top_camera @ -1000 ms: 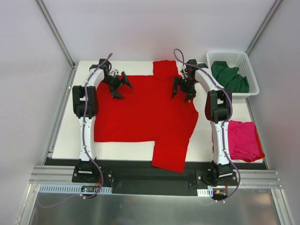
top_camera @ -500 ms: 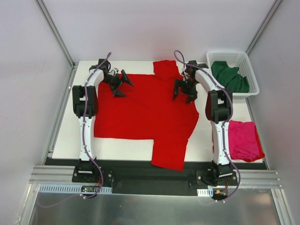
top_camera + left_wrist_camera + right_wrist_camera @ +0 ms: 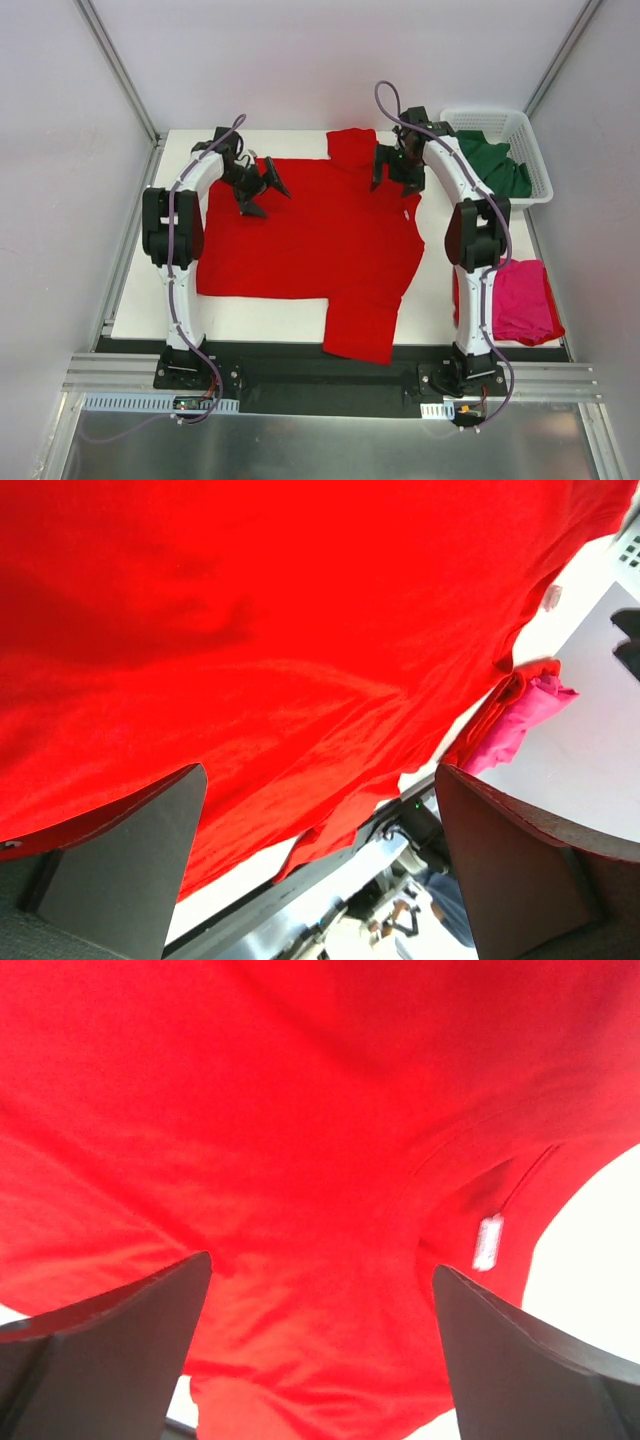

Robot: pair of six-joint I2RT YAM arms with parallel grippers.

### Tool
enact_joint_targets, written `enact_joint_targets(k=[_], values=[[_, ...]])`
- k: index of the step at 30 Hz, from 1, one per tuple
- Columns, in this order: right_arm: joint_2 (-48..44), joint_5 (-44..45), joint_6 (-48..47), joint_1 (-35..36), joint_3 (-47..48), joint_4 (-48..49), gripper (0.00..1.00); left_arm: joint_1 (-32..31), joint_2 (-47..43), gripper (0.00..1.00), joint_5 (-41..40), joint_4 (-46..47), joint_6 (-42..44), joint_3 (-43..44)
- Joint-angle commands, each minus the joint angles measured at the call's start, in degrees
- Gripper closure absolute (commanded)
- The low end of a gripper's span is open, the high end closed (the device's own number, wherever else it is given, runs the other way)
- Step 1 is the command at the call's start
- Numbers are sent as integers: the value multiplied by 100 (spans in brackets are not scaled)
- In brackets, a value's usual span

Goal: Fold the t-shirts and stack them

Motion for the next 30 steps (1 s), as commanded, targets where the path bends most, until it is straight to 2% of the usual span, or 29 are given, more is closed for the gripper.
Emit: enact_joint_targets(k=[1,8,18,24,30], values=[[250,193,157,-29,226,497,4,80,-405,1,-250,-155,187,-278],[963,-43,78,-125,648,630,4,106,-650,1,-549,-199,529,-1042],[1245,-167,17,-257,842,675,4,141,-1020,1,-760,-243,785,-1878],[1192,-220,17,-336,850,534,4,141,-1231,1,-848,-375,917,-1993],[437,-229,-220,-266,315,753,4,141,-1538,1,-1006,-506,899,-1765]])
